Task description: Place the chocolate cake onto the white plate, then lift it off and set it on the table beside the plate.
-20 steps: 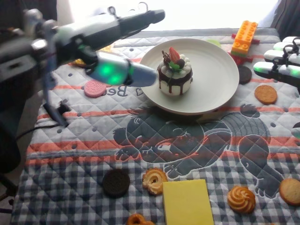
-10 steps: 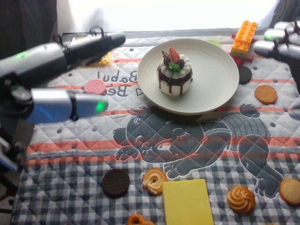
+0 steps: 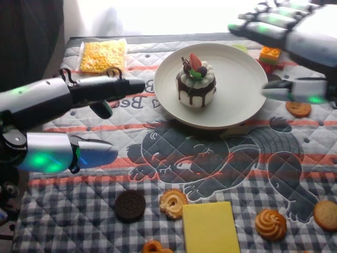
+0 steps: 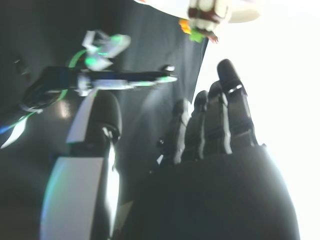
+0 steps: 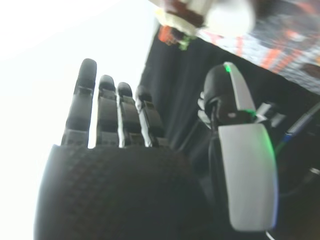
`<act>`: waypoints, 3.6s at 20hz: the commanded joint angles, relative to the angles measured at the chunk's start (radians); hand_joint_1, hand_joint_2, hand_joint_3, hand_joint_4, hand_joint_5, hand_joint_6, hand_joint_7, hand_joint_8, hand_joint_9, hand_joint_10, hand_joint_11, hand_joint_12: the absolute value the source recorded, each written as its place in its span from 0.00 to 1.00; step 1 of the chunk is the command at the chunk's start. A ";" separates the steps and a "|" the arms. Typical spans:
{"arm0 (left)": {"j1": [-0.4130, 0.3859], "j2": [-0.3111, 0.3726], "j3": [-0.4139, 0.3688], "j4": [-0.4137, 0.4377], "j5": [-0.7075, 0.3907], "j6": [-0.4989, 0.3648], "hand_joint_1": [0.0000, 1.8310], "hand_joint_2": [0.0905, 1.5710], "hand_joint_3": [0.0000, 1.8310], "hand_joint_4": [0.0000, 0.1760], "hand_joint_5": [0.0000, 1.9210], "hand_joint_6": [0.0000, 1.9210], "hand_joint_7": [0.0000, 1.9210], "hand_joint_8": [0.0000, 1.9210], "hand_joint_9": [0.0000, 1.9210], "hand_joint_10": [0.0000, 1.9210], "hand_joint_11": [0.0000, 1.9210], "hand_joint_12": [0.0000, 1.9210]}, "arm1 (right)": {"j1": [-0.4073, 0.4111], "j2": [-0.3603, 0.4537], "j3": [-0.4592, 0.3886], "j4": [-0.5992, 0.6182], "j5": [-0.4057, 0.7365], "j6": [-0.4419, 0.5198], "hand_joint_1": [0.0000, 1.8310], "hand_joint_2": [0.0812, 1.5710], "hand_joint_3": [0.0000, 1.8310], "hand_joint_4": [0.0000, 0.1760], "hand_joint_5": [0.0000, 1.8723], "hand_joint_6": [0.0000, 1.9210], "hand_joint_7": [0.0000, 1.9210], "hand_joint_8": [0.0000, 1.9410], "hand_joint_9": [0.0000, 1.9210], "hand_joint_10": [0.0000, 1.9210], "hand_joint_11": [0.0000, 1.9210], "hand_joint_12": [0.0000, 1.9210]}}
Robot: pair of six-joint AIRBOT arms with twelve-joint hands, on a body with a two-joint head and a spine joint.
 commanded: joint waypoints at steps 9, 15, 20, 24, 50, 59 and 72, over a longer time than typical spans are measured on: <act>-0.004 -0.007 0.010 -0.047 -0.121 -0.008 0.43 0.76 0.00 0.13 0.14 0.00 0.06 0.00 0.04 0.01 0.00 0.56 | 0.136 -0.223 0.147 -0.002 -0.104 -0.086 0.48 0.71 0.00 0.17 0.00 0.00 0.00 0.00 0.00 0.00 0.00 0.55; -0.003 -0.011 0.013 -0.050 -0.131 -0.008 0.46 0.75 0.00 0.28 0.13 0.00 0.06 0.00 0.05 0.01 0.00 0.43 | 0.138 -0.274 0.202 -0.002 -0.188 -0.086 0.47 0.67 0.00 0.05 0.00 0.00 0.00 0.00 0.00 0.00 0.00 0.33; -0.003 -0.012 0.013 -0.055 -0.137 -0.008 0.42 0.78 0.00 0.28 0.11 0.00 0.04 0.00 0.04 0.00 0.00 0.52 | 0.138 -0.291 0.222 -0.001 -0.215 -0.086 0.66 0.73 0.00 0.00 0.41 0.58 0.48 0.61 0.46 0.59 0.39 0.90; 0.000 -0.012 0.014 -0.060 -0.139 -0.008 0.42 0.77 0.00 0.23 0.12 0.00 0.05 0.00 0.04 0.00 0.00 0.53 | 0.142 -0.261 0.204 0.009 -0.186 -0.085 0.64 0.78 0.00 0.00 0.40 0.65 0.39 0.77 0.34 0.81 0.29 1.00; 0.050 -0.002 0.022 -0.134 -0.153 -0.008 0.36 0.79 0.00 0.30 0.13 0.00 0.05 0.00 0.04 0.01 0.00 0.31 | -0.239 0.197 -0.146 -0.107 0.109 0.198 0.63 0.74 0.00 0.00 0.13 0.42 0.15 0.37 0.13 0.66 0.10 1.00; 0.068 -0.001 0.025 -0.151 -0.172 -0.008 0.37 0.80 0.00 0.39 0.11 0.00 0.03 0.00 0.00 0.00 0.00 0.33 | -0.303 0.349 -0.241 -0.108 0.178 0.197 0.43 0.67 0.00 0.48 0.00 0.00 0.00 0.00 0.00 0.00 0.00 0.01; 0.132 0.010 0.013 -0.234 -0.351 0.013 0.36 0.80 0.00 0.28 0.01 0.00 0.00 0.00 0.00 0.00 0.01 0.01 | -0.437 0.454 -0.355 0.083 0.605 0.051 0.37 0.73 0.00 0.24 0.00 0.00 0.00 0.00 0.00 0.00 0.00 0.00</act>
